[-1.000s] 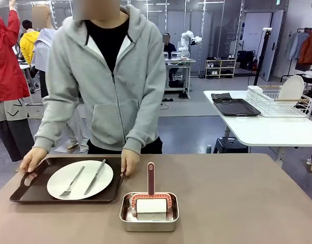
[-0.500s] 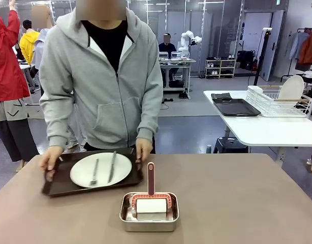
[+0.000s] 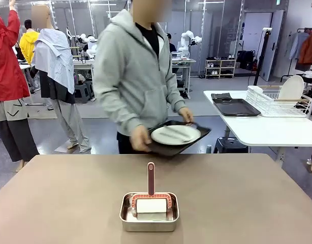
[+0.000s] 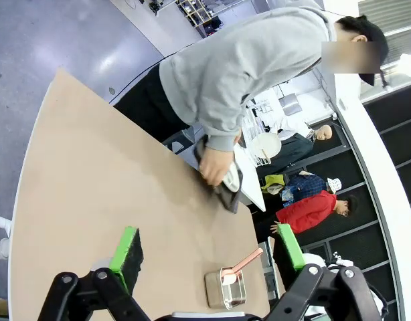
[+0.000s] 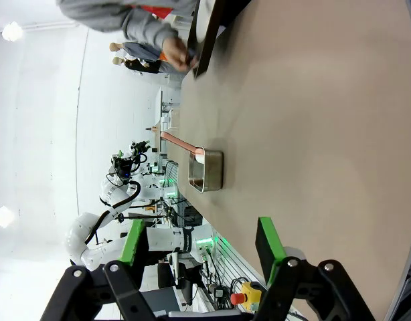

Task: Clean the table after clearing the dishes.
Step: When the right (or left) Handle tray is removed, use the right hand (or left hand) to clean the right (or left) side of the table with the Lint Roller.

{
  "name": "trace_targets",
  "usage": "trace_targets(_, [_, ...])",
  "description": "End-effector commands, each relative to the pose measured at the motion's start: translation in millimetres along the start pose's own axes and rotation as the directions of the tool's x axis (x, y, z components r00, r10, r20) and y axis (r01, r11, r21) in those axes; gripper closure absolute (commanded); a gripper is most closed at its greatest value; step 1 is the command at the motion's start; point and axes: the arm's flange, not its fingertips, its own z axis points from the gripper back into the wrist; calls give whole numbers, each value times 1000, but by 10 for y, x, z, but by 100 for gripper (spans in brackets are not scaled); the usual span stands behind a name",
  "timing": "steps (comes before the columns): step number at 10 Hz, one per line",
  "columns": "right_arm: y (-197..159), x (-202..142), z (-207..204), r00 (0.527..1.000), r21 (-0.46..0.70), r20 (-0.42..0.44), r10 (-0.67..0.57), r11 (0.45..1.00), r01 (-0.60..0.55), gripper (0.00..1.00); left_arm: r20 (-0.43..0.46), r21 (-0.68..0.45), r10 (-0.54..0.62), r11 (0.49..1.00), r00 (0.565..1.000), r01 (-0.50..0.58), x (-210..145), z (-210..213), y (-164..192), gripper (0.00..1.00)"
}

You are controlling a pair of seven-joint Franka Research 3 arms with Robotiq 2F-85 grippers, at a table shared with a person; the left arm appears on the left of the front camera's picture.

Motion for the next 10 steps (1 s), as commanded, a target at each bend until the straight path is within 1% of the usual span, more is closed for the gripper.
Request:
trace_targets(1, [27,-37,-3,1000,1,-8,-8,1000,8,19,-108,-27,-201,980,973,200,116,-287,-443,0])
trace_targets(2, [27,-37,-3,1000,1,-8,-8,1000,8,19,-218,-12,-394,916,893,401,186,-657,-934,0])
trace_targets(3, [27,-37,-3,1000,1,-8,-8,1000,8,19,-372,-101,-566,813,736,574,146,-1169,-1533,0])
trace_targets(4, [27,-37,-3,1000,1,-8,-8,1000,8,19,-493,-176,-689,678,532,714,34,-1571,-1946,0])
trace_targets(5, [27,-37,-3,1000,1,-8,-8,1000,8,19,-591,-281,-749,540,300,793,-220,-2013,-2341,0])
trace_targets(6, [27,-37,-3,1000,1,-8,-8,1000,8,19,-625,-406,-775,425,93,809,-574,-2374,-2610,0])
trace_targets(7, [27,-37,-3,1000,1,-8,-8,1000,8,19,-595,-552,-792,278,-138,786,-1126,-2686,-2792,0])
trace_targets(8, [27,-37,-3,1000,1,-8,-8,1000,8,19,-552,-652,-789,204,-272,731,-1627,-2854,-2843,0])
trace_targets(9, [27,-37,-3,1000,1,-8,-8,1000,8,19,-521,-733,-766,177,-376,657,-2024,-2954,-2791,0])
trace_targets(10, [27,-37,-3,1000,1,-8,-8,1000,8,19,-499,-744,-720,72,-482,664,-2252,-2992,-2709,0])
